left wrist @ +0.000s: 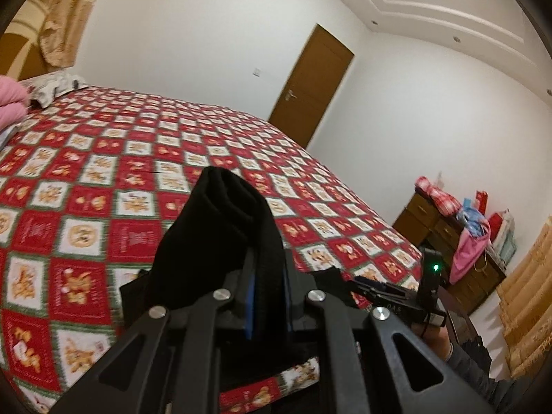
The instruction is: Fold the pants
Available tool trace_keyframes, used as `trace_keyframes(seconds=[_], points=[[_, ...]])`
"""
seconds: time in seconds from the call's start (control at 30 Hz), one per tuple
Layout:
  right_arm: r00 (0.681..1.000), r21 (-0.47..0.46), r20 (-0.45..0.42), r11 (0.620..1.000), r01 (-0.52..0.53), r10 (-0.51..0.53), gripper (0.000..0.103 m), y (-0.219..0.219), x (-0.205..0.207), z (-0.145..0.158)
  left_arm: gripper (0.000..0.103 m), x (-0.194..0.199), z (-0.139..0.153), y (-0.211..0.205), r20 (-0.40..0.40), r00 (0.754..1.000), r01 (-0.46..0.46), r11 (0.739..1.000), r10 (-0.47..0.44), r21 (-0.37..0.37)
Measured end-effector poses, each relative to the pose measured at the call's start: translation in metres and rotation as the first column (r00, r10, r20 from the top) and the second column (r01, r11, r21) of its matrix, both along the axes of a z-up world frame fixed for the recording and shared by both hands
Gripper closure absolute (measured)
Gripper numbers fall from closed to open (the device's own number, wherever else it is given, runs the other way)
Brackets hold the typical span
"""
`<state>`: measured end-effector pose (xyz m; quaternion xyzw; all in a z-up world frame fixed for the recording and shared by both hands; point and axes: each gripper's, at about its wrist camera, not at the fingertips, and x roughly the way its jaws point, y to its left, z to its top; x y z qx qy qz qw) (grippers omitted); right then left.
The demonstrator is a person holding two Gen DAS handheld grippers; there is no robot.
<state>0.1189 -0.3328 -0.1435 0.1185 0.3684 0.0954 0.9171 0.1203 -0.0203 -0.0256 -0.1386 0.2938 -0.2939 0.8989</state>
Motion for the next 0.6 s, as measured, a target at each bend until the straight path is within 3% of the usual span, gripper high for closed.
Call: trace_keyframes(seconds=[0.3,0.6], points=[[0.989,0.065,-0.02,0.987,0.146,-0.145,0.051,-0.055,0.003,0.005,0.09,0.011,0.0,-0.059,-0.027,0.994,0.106,0.993,-0.105,0.042],[0.985,0.08,-0.04,0.982,0.171,-0.168,0.051,-0.064,0.006,0.0,0.09,0.015,-0.011,-0.124,-0.065,0.974,0.222,0.968,-0.215,0.12]])
